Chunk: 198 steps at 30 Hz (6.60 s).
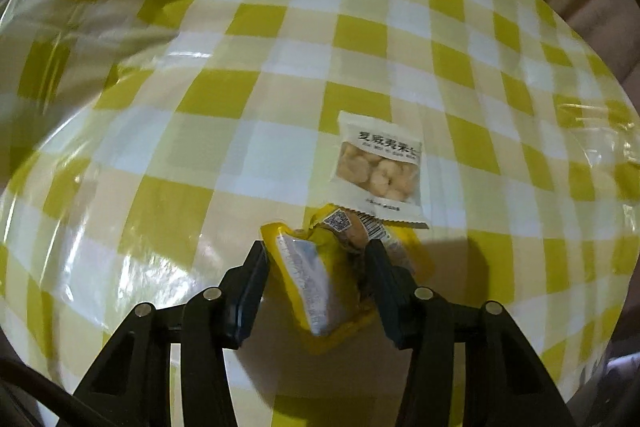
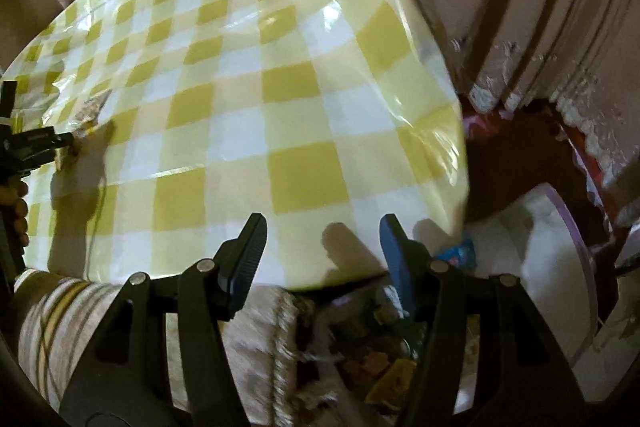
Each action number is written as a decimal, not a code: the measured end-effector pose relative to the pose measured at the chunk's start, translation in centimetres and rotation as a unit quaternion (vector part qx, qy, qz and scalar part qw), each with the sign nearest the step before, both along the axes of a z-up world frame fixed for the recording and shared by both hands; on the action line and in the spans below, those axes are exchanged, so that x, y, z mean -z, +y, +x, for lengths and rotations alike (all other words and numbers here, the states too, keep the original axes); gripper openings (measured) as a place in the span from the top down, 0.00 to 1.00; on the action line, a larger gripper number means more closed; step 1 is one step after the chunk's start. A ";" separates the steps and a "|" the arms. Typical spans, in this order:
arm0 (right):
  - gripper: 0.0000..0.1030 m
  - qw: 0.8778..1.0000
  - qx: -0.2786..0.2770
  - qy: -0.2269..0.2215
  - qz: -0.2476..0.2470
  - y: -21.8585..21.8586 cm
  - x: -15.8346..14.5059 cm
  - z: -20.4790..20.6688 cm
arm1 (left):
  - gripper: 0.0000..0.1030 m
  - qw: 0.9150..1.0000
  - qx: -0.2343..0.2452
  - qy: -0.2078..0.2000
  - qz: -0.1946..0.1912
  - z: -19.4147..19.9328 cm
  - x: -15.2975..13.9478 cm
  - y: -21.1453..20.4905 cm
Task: Organize snacks
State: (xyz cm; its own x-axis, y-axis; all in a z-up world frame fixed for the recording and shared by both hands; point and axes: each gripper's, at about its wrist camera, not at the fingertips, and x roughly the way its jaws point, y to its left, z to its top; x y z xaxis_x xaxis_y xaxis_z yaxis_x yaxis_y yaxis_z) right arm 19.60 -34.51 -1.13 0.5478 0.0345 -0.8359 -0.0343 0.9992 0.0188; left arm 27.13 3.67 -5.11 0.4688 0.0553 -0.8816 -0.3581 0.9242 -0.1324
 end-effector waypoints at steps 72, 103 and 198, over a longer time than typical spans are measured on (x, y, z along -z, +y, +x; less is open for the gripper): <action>0.71 0.979 -0.194 -0.009 0.056 19.6 0.4 8.1 | 1.00 0.960 0.097 -0.128 -0.229 -9.5 -2.9 0.3; 0.71 0.994 -0.067 -0.030 0.079 1.4 -2.9 -3.1 | 1.00 0.934 0.261 -0.137 -0.200 -11.9 -9.5 -15.4; 0.36 0.983 0.175 0.001 -0.049 -15.8 -3.0 -16.3 | 0.00 0.919 0.359 0.039 -0.158 -18.9 -5.3 -33.1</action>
